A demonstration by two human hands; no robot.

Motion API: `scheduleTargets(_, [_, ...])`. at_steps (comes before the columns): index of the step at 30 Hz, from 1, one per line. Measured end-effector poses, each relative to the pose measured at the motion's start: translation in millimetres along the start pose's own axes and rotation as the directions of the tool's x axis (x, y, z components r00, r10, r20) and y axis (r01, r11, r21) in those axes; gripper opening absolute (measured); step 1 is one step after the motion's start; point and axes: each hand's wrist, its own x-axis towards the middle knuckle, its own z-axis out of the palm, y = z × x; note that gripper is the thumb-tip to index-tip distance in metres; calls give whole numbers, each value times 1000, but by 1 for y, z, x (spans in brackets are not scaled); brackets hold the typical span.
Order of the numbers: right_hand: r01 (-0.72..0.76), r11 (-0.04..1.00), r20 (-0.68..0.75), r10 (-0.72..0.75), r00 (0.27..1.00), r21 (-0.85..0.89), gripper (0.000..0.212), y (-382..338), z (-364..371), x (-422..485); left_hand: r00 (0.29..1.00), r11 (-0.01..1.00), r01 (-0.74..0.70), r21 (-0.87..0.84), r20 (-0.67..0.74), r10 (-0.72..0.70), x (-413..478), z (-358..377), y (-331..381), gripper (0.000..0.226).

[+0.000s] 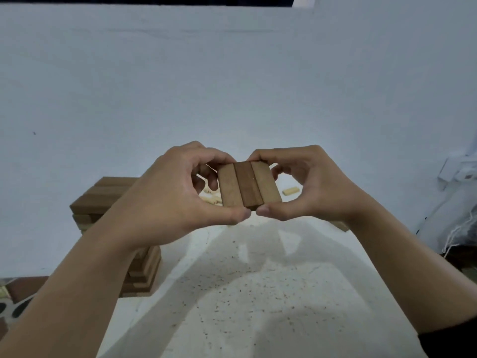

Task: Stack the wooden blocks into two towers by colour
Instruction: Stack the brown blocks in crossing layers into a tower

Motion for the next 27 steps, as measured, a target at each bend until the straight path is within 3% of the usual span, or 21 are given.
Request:
scheduleTargets(8, [79, 997, 11, -79, 997, 12, 37, -29, 9, 26, 1000, 999, -18, 32, 19, 18, -7, -46, 14, 67])
scheduleTargets(12, [75, 997, 22, -74, 997, -29, 35, -38, 27, 43, 999, 987, -10, 158, 43, 3, -11, -75, 5, 68])
scheduleTargets(20, [-33, 992, 23, 36, 999, -125, 35, -51, 75, 83, 993, 963, 47, 264, 93, -74, -14, -127, -39, 64])
scheduleTargets(27, [-153, 979, 47, 160, 986, -131, 39, -55, 102, 107, 977, 970, 71, 231, 181, -114, -16, -153, -72, 60])
